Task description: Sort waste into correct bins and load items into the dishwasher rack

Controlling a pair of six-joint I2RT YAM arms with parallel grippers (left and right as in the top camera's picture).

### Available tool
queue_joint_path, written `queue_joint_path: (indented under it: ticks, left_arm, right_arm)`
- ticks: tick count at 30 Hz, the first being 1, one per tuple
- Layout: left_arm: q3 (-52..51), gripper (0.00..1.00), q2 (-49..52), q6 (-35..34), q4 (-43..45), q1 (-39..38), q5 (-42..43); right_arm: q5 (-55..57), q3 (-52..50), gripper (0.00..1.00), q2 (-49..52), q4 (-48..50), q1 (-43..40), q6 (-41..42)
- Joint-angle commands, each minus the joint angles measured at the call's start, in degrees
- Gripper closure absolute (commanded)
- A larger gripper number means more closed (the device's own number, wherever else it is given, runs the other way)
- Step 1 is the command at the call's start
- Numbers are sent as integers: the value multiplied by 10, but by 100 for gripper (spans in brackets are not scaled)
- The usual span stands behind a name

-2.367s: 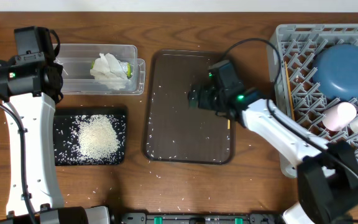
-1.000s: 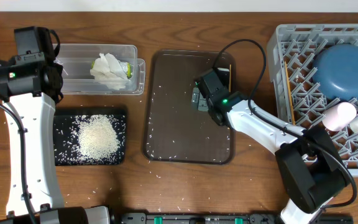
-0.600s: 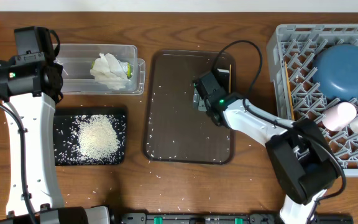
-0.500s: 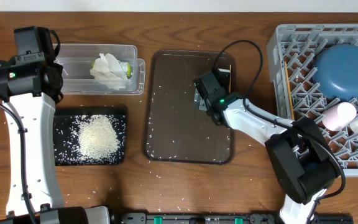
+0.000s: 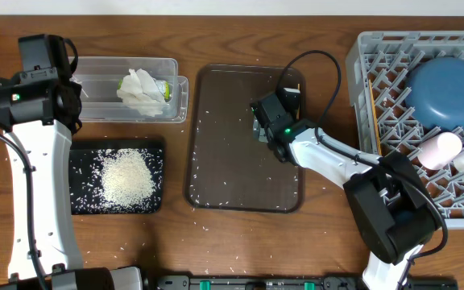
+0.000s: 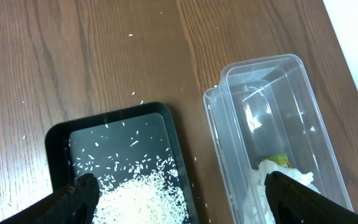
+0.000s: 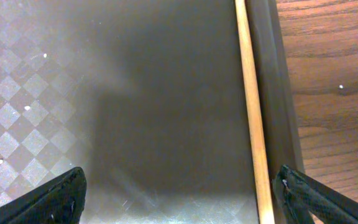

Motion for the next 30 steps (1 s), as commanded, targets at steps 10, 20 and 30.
queue_joint_path:
  ticks: [10,20,30]
  left_arm:
    - [0,12,3,5,-2,2,-14]
    - [0,12,3,5,-2,2,-14]
    - [0,12,3,5,-2,2,-14]
  right_arm:
    - [13,0,3,30,2,-13,17]
    - [2,0,46,35,0,-13,19]
    - [0,1,75,34,-6,-13,21]
